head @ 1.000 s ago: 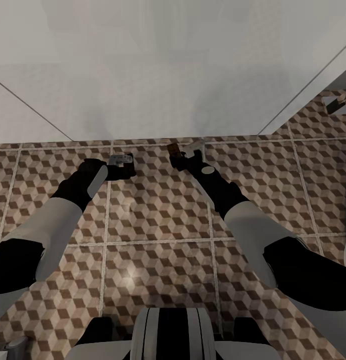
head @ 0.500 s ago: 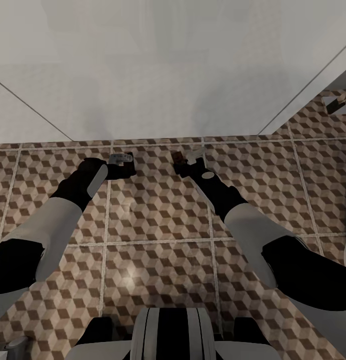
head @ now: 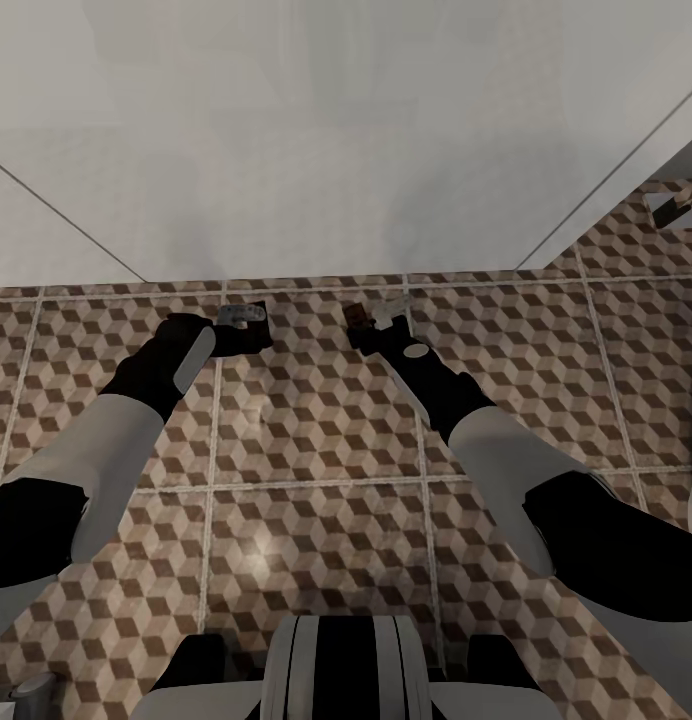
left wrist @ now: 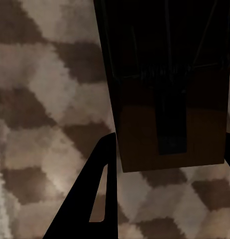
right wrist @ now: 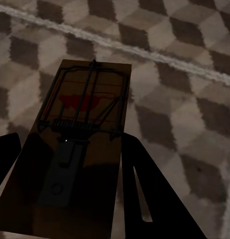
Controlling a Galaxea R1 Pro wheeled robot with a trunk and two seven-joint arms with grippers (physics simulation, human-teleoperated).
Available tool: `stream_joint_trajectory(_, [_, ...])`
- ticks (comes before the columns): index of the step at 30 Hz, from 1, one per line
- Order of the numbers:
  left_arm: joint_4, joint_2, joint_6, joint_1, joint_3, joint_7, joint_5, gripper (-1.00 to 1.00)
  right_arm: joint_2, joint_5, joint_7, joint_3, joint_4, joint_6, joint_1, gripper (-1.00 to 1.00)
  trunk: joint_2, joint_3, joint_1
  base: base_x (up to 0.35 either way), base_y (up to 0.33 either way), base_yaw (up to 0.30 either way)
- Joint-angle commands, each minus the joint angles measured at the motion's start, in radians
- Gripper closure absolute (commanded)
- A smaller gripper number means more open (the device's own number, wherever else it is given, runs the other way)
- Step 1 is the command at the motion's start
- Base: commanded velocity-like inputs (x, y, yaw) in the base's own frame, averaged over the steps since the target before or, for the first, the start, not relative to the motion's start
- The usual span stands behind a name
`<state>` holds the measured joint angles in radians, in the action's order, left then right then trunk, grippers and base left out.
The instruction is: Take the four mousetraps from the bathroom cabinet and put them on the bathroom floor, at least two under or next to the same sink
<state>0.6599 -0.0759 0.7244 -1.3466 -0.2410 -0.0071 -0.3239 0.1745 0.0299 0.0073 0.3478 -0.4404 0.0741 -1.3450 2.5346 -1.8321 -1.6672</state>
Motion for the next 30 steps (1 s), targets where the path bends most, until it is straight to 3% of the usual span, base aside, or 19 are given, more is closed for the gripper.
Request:
stream_joint_trajectory(1, [0.002, -0.001, 0.004, 0.000, -0.004, 0.001, 0.002, 1.00, 0.000, 0.001, 0.005, 0.000, -0.001, 0.006, 0.000, 1.00, 0.000, 0.000, 0.000, 0.000, 0.000, 0.000])
stream_joint_trajectory(8, [0.002, -0.001, 0.004, 0.000, -0.004, 0.001, 0.002, 1.00, 0.000, 0.001, 0.005, 0.002, -0.001, 0.004, 0.000, 1.00, 0.000, 0.000, 0.000, 0.000, 0.000, 0.000])
stream_joint_trajectory(9, [0.001, -0.001, 0.004, 0.000, -0.004, 0.001, 0.002, 1.00, 0.000, 0.001, 0.005, 0.002, -0.001, 0.004, 0.000, -1.00, 0.000, 0.000, 0.000, 0.000, 0.000, 0.000])
stream_joint_trajectory(30, [-0.001, -0.001, 0.004, 0.000, -0.004, 0.000, 0.002, 1.00, 0.000, 0.001, 0.006, 0.003, -0.003, 0.003, 0.000, -1.00, 0.000, 0.000, 0.000, 0.000, 0.000, 0.000])
